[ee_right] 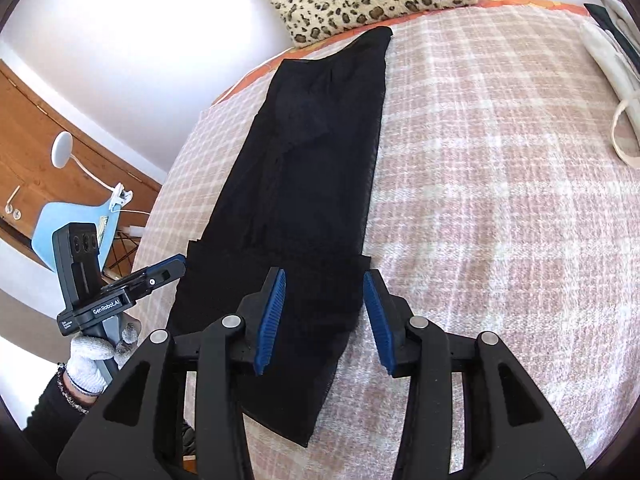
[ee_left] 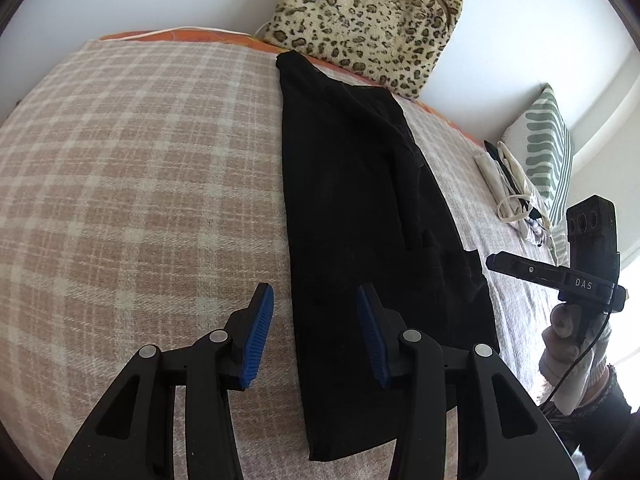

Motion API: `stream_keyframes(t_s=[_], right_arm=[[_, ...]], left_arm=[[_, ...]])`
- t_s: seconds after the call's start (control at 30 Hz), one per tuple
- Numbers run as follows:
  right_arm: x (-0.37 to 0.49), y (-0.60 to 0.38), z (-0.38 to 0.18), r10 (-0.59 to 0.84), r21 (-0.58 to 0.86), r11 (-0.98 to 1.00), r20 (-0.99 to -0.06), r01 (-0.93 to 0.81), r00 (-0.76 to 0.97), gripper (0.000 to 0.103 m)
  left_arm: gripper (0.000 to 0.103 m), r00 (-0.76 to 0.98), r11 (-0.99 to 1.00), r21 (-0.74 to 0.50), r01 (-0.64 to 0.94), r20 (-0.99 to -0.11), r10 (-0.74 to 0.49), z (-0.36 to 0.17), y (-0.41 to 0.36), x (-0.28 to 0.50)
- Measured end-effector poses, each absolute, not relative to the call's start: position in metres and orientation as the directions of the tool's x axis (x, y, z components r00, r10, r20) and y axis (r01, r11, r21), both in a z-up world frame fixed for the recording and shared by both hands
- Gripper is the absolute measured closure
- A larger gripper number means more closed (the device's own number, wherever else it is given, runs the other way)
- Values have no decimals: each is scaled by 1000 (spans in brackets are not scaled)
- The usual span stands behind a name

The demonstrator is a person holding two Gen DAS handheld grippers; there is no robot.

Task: Fold small clothes
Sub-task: 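Open both tools and release the folded black strip onto the bed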

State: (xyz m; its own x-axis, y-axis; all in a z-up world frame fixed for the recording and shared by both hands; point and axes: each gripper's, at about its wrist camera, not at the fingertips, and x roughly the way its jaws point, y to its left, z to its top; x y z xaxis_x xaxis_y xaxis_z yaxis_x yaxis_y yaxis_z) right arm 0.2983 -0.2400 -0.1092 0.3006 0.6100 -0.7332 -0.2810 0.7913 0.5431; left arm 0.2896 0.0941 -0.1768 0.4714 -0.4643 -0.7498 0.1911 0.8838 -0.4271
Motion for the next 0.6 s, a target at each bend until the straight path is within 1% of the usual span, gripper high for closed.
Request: stream_keyframes(t_s=[0.17, 0.2, 0.23, 0.27, 0.33, 0.37, 0.4, 0.43, 0.57, 0.6], right_arm=[[296, -237, -119, 593, 513, 799, -759, -313, 270, 60], [296, -233, -120, 588, 504, 801, -763, -324, 267, 60], [296, -229, -120, 579, 490, 805, -770, -335, 267, 60], [296, -224, -120, 574, 479, 807, -775, -347, 265, 60], [297, -217, -120, 557, 452, 815, -784, -363, 274, 73], [297, -215, -120, 553, 446, 815, -787, -370, 271, 83], [299, -213, -120, 555, 446, 814, -787, -372, 269, 86], [299, -213, -120, 557, 450, 813, -785, -370, 270, 87], [300, -213, -116, 565, 457, 809, -778, -369, 276, 88], [300, -214, -116, 559, 451, 812, -782, -370, 276, 88]], left_arm=[[64, 486, 892, -378, 247, -748, -452, -174, 78, 288], [72, 491, 895, -362, 260, -748, -446, -173, 74, 288], [85, 497, 898, -348, 268, -749, -438, -173, 72, 288], [89, 502, 900, -341, 271, -747, -435, -173, 71, 289], [94, 510, 896, -347, 275, -738, -442, -173, 71, 291], [97, 519, 898, -343, 276, -733, -439, -172, 71, 292], [98, 527, 899, -340, 277, -728, -438, -171, 71, 294], [98, 534, 899, -340, 277, -723, -438, -170, 72, 295], [98, 562, 894, -364, 261, -695, -447, -163, 79, 298], [98, 561, 898, -353, 262, -702, -440, -163, 78, 299]])
